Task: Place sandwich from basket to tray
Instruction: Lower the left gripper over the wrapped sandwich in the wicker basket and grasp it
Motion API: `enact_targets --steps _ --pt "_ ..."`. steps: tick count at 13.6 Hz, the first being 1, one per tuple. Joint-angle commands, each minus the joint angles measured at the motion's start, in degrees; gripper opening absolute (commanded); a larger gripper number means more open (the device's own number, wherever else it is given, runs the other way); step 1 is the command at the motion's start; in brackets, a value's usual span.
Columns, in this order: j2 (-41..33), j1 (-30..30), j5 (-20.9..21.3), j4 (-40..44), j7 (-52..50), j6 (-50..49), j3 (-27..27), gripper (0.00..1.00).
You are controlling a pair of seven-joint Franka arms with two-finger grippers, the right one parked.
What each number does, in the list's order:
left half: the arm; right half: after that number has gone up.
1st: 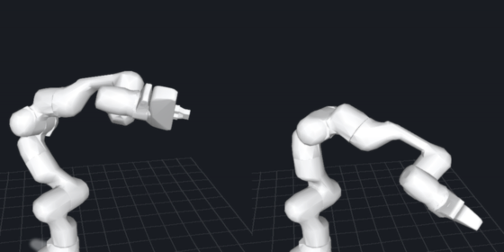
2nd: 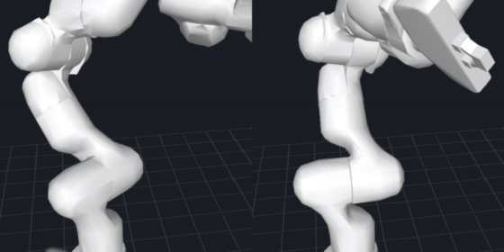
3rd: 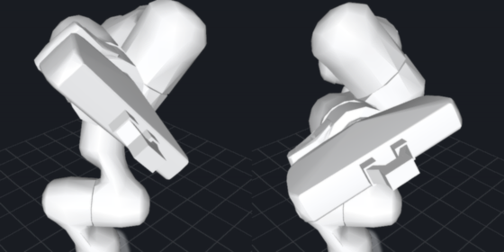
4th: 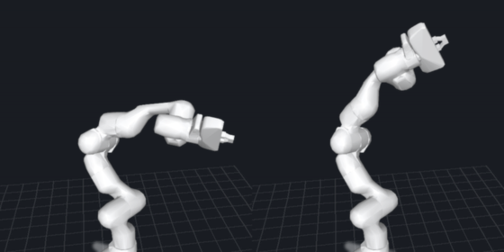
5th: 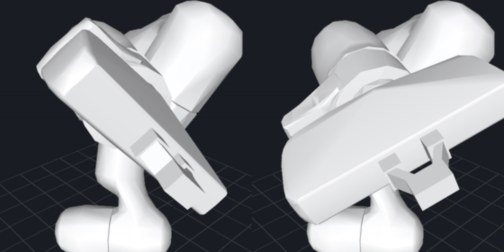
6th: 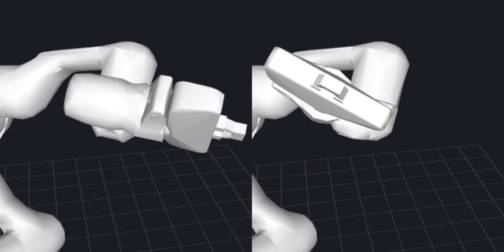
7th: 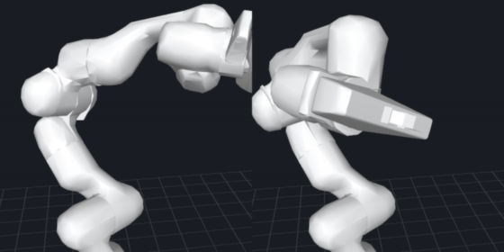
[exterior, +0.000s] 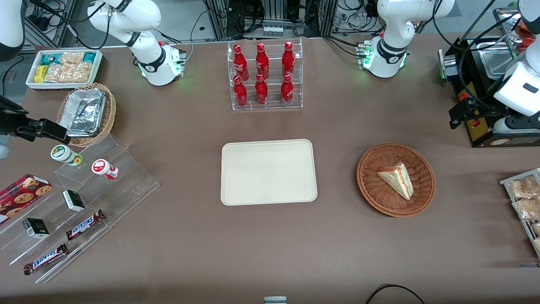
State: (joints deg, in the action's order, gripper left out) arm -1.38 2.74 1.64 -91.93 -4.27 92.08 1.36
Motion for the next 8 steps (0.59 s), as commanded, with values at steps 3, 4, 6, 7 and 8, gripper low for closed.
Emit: enact_targets --steps 3,4,6,7,8 --pt "2.3 -0.8 -0.7 2.3 1.2 -1.8 0.7 1.00" --pt "3.6 -0.8 -0.7 2.3 1.0 -1.6 0.7 1.00" --pt "6.8 -0.6 -0.2 1.7 -0.4 -0.5 0.6 1.00" --pt "8.1 -0.4 -0.2 0.9 -1.6 1.7 0.7 1.00" --pt "8.8 -0.3 -0.2 -1.3 -3.4 5.1 0.7 1.00"
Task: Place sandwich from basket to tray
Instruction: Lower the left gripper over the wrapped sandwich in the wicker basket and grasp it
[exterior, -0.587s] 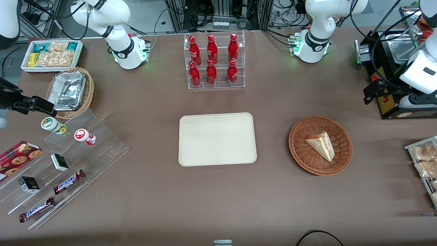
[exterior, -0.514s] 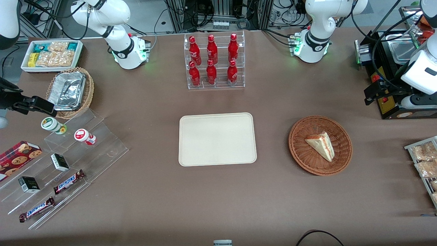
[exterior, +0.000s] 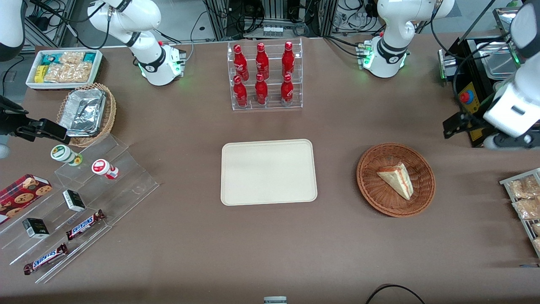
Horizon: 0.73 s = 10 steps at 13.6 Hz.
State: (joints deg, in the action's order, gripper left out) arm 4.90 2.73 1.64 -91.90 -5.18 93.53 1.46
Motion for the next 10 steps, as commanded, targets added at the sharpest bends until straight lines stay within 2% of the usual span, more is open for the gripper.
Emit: enact_targets --steps 1,3,5,8,10 --pt "2.7 0.5 -0.1 -4.1 -4.5 7.9 0.6 1.00" --pt "3.0 0.8 -0.1 -11.0 -7.8 18.3 0.6 1.00" --pt "4.1 0.9 -0.1 -16.0 -15.4 26.6 0.6 1.00" --pt "3.7 0.7 -0.5 -22.5 -27.4 32.8 0.6 1.00" --pt "4.1 1.0 -0.4 -25.7 -30.5 35.7 0.6 1.00"
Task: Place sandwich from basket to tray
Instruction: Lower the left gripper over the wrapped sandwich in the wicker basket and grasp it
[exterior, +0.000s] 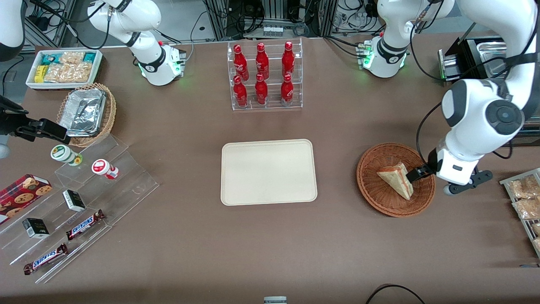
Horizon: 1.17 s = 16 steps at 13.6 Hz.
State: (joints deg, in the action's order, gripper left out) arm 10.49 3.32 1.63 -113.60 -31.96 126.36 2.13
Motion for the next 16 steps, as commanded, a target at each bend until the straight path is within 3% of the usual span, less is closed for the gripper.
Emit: enact_targets --steps 1,4,13,15,16 --pt "-1.7 0.5 -0.4 -7.0 -3.9 6.1 -0.1 1.00" --pt "-1.4 0.5 -0.4 -12.2 -6.1 12.1 -0.1 1.00" --pt "4.1 1.6 -0.6 -12.3 -12.0 17.3 -0.1 0.99" --pt "5.1 1.6 -0.6 -12.3 -12.0 17.4 -0.1 0.69" --pt "5.7 1.6 -0.6 -12.3 -12.0 17.5 -0.1 0.45"
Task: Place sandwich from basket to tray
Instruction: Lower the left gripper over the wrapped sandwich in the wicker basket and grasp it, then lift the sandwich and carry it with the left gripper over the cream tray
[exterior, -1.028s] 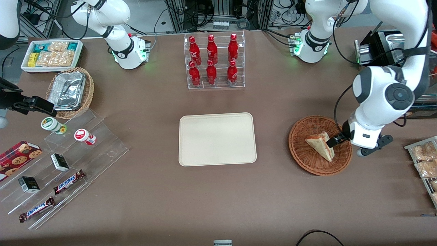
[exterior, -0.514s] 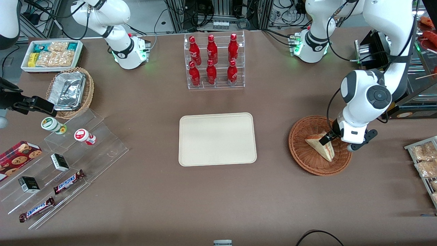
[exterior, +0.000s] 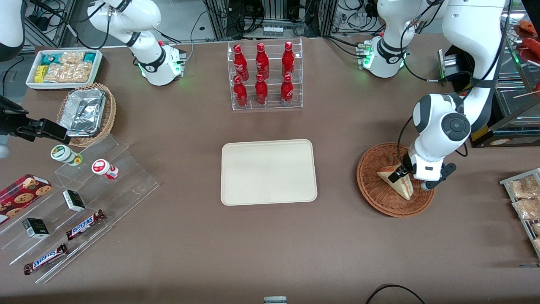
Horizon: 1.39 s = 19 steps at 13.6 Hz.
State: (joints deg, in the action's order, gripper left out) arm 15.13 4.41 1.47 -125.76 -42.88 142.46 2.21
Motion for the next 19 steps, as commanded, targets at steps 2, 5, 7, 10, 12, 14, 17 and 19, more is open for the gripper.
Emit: enact_targets --steps 2,5,7,10,12,14,17,19 --pt "2.0 0.5 -0.4 0.0 -1.1 1.6 -0.3 0.11" --pt "0.5 0.5 -0.4 0.9 -0.8 0.5 -0.3 0.00" --pt "-1.5 0.7 0.5 3.6 -0.5 -5.5 -0.1 0.00" --pt "-3.1 3.2 1.4 12.7 -0.4 -18.5 0.2 0.00" --pt "-2.4 3.2 1.3 19.0 -0.4 -24.0 4.4 0.00" --pt "-0.8 3.2 1.2 22.4 -0.8 -24.3 8.7 0.00" --pt "3.4 3.2 2.0 26.5 -0.9 -23.8 16.3 0.00" --pt "6.6 5.4 6.9 28.8 -1.7 -23.7 20.0 0.00"
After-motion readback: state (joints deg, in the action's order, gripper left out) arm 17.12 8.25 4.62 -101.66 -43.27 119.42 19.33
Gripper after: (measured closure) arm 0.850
